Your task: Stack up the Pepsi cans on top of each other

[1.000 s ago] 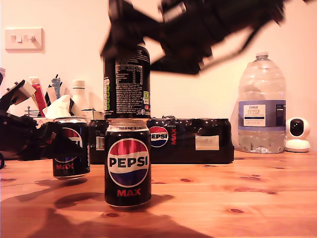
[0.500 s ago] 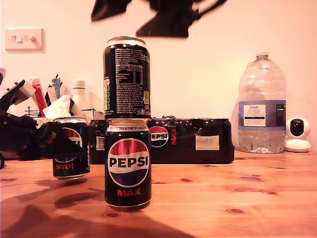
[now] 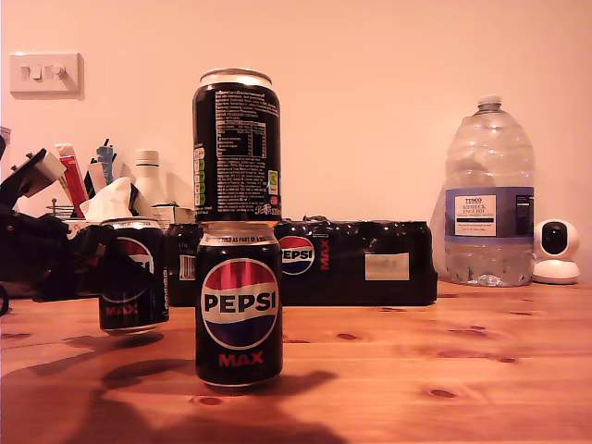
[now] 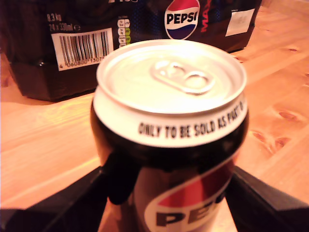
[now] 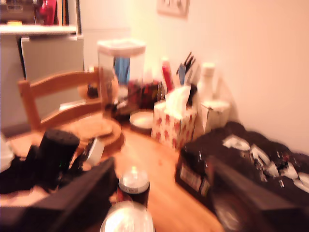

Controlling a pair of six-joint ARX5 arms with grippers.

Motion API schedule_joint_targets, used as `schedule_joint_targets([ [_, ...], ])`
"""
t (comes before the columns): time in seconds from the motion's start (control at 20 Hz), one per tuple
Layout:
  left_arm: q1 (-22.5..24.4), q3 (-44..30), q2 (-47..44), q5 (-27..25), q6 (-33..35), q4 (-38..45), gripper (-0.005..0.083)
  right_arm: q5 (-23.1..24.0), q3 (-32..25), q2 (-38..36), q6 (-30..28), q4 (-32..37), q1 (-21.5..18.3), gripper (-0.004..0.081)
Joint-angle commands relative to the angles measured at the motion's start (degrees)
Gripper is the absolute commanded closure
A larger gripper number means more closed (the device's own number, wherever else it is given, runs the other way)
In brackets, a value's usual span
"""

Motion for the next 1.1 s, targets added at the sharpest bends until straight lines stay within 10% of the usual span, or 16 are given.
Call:
schedule_joint_targets([
  [0.0, -0.17, 0.61, -3.76, 0.74, -0.28, 1.33, 0.0356, 1.22, 0.07, -1.81, 1.09, -3.15, 0.22, 0.0783],
  [0.5, -0.17, 0.61, -21.35, 0.72, -0.09, -9.31, 0.0356, 7.61, -10.21, -13.66, 4.55, -7.45, -2.23, 0.0783],
  [1.05, -3.87, 0.61, -33.75, 0.61, -0.11, -16.76, 0.0356, -6.47, -32.28, -24.52, 10.49, 6.73, -28.74, 0.0783],
])
